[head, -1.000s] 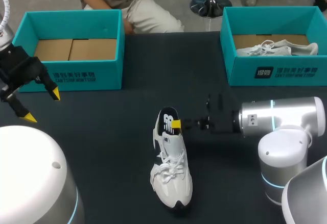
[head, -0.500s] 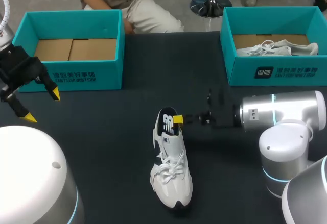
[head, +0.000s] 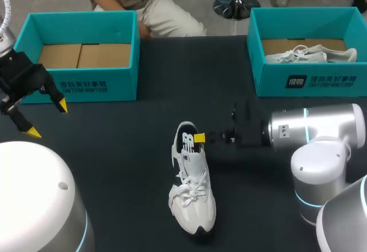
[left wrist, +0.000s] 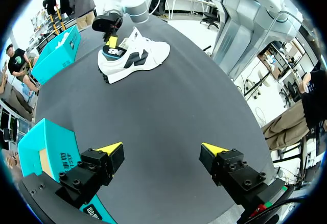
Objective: Take the shoe out of the shoebox, open the shoe tongue, remove and reinsert the insole, then place the shoe into the shoebox
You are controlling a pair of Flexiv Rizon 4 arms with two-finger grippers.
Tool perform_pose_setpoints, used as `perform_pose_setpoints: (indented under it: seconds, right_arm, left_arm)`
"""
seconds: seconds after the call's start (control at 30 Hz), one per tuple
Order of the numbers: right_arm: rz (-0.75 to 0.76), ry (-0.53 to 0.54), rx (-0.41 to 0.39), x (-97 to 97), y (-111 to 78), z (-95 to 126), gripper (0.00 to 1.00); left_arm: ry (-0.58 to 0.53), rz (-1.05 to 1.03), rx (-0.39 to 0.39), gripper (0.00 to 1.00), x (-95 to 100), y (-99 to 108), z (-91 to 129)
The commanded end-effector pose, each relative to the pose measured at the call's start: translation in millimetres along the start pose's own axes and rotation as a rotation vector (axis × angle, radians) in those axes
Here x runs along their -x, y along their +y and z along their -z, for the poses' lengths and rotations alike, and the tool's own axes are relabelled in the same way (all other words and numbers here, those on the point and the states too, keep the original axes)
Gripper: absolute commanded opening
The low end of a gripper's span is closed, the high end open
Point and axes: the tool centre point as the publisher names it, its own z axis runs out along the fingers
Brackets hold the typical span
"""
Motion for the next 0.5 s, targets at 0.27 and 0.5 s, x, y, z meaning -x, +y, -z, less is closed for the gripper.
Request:
perform_pose_setpoints:
  seconds: [0.27, 0.5]
  right_arm:
    - [-0.039, -0.011, 0.0, -3.0, -22.7, -3, 0.0]
    - [-0.065, -0.026, -0.013, 0.6, -31.1, -5, 0.0]
  left_arm:
    - [0.0, 0.0, 0.003, 1.0, -0.7, 0, 0]
    - [0.0, 0.0, 0.003, 1.0, -0.7, 0, 0]
